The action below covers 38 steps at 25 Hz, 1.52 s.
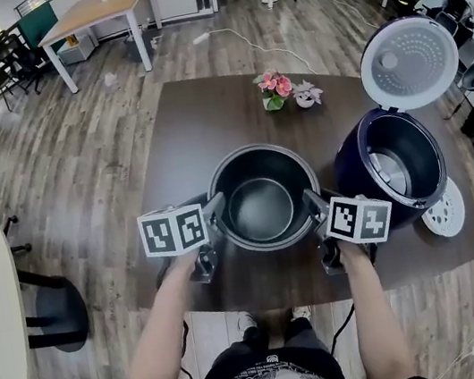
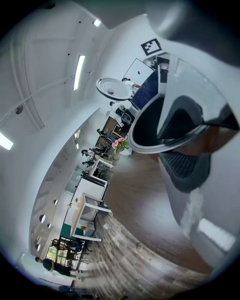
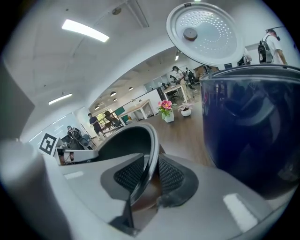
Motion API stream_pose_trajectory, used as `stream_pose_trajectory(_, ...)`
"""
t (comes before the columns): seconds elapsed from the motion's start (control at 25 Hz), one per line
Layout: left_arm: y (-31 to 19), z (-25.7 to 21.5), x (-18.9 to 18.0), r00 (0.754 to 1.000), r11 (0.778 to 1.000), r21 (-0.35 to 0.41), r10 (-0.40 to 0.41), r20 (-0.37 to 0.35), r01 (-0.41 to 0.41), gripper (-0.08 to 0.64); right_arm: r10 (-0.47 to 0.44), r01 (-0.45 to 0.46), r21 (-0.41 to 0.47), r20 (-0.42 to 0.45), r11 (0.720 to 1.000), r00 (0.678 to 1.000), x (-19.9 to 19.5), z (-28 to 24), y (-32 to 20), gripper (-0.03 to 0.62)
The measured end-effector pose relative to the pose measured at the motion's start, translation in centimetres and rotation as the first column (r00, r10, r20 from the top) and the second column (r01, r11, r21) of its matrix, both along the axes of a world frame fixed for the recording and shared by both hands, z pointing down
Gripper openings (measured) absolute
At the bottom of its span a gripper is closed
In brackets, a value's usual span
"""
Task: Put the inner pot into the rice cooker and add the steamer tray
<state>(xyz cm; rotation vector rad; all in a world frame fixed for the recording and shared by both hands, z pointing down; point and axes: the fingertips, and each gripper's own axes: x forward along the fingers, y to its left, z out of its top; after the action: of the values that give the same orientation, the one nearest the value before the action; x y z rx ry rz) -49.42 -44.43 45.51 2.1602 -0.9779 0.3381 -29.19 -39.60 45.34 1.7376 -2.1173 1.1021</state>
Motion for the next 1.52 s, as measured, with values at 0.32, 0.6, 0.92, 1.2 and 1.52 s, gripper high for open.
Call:
stream_pose_trajectory(0.32, -0.7, -5.2, 0.2, 0.999, 0.995, 0.095, -0.013, -0.031, 0.016, 0.094, 0.012, -0.014, 0.112, 0.021, 0.994, 1.0, 0.3, -5.5, -0.7, 0.078)
stream_pose_trajectory(0.6, -1.5, -10.5, 2.5, 0.997, 0.986, 0.163, 0.042, -0.057, -0.033, 0.095, 0.044, -0.048, 0.179, 0.025, 0.983, 0.999, 2.2, -10.8, -0.6, 0.08)
stream_pose_trajectory(0.92, -1.8, -15.8, 4.9, 0.991, 0.965, 0.248, 0.108, -0.077, -0.086, 0.095, 0.102, -0.1, 0.246, 0.005, 0.964, 0.995, 4.2, -15.7, 0.4, 0.08)
stream_pose_trajectory(1.2, -1.3, -19.9, 7.8, 0.985, 0.942, 0.317, 0.143, -0.099, -0.105, 0.095, 0.13, -0.125, 0.321, 0.005, 0.939, 0.991, 6.8, -19.8, 1.4, 0.08)
stream_pose_trajectory(1.52, 0.0, -23.1, 14.6, 0.981, 0.921, 0.371, 0.168, -0.099, -0.12, 0.095, 0.156, -0.15, 0.367, 0.013, 0.918, 0.988, 13.5, -22.6, 3.4, 0.08)
